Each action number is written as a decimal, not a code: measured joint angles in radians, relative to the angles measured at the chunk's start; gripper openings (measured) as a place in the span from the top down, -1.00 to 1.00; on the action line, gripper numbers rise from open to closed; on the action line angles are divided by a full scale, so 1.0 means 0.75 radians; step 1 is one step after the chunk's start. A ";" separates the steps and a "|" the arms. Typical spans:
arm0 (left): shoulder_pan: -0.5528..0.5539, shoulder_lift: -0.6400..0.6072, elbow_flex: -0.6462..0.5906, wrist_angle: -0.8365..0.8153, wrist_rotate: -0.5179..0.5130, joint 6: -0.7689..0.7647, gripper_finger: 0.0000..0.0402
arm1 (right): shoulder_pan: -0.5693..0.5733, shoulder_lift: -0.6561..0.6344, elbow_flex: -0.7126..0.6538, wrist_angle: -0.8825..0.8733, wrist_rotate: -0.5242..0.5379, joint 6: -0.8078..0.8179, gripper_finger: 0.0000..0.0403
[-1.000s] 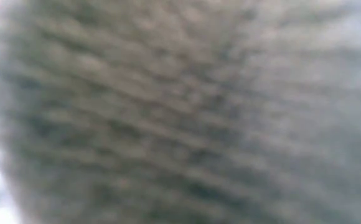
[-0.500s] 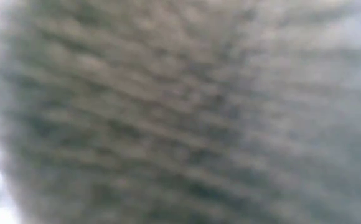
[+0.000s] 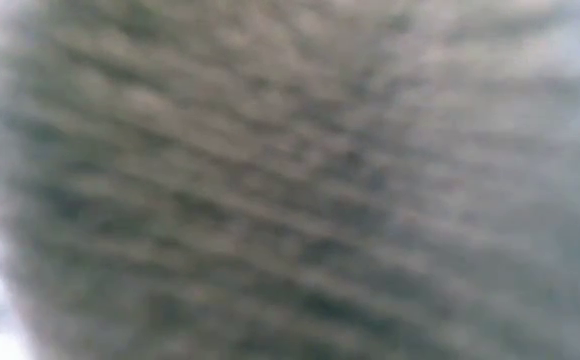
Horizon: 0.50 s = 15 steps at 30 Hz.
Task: Sort microfiber towel by color & place in baskets
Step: Put the yellow microfiber cloth into the left black wire basket
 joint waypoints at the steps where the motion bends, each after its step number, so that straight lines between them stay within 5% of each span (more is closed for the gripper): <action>1: 0.001 0.000 0.037 -0.053 -0.022 0.000 0.99 | 0.000 0.000 0.000 -0.001 0.000 0.000 0.38; 15: 0.001 -0.004 0.572 -0.618 -0.343 0.022 0.99 | 0.000 0.000 0.000 -0.001 0.001 -0.003 0.38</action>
